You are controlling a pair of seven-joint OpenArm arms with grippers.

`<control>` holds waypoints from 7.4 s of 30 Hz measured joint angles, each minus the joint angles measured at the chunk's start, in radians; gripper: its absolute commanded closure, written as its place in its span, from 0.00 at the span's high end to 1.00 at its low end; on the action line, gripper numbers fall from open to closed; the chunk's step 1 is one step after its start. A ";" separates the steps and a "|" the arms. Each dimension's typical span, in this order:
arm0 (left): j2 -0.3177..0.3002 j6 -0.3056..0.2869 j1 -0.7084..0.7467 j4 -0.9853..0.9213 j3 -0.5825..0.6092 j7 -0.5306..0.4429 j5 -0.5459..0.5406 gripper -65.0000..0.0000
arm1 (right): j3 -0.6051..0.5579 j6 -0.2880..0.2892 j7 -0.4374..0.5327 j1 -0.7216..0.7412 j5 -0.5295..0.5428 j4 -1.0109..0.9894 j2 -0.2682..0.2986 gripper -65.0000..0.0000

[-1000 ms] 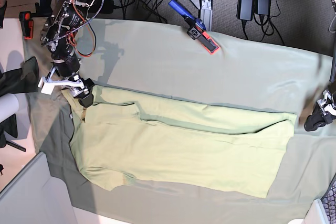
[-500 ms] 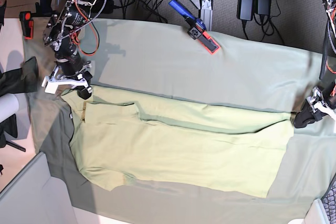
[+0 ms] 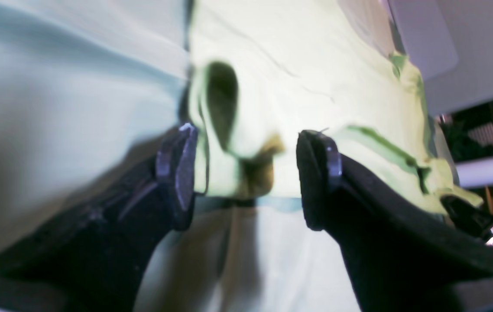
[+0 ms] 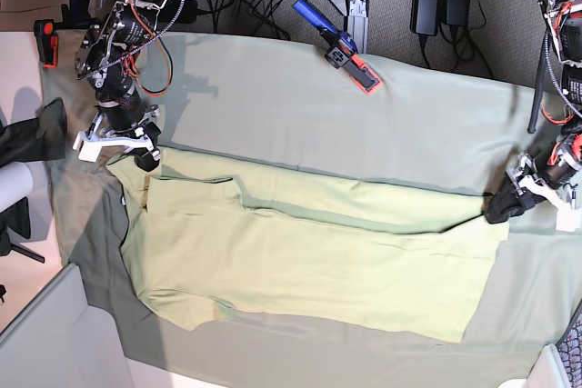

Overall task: Fold the T-shirt properly
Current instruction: 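Pull the folded edge further across and release both grippers, then grasp the opposite shirt edge with both grippers, then fold the grasped edge over onto the shirt, forming a long strip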

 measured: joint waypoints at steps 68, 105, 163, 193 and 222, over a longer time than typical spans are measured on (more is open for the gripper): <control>-0.169 -0.003 0.360 0.346 -0.117 0.226 -0.217 0.51 | 0.126 0.022 -0.180 -0.452 0.093 0.421 0.069 0.58; -0.034 0.050 -0.351 -0.337 0.298 -0.232 0.326 0.51 | 0.182 0.022 -0.166 -0.402 0.063 0.421 0.069 0.58; -0.026 0.011 -0.335 -0.151 0.300 0.163 0.100 0.00 | -0.389 0.026 0.085 0.465 -0.257 -0.562 0.259 0.58; -0.040 0.011 -0.328 -0.151 0.267 0.241 -0.055 0.00 | -0.422 0.034 0.036 0.406 -0.235 -0.425 0.289 0.00; -0.186 0.004 -0.012 0.169 0.267 0.342 -0.180 0.24 | -0.185 0.041 -0.059 -0.114 -0.105 0.078 0.295 0.51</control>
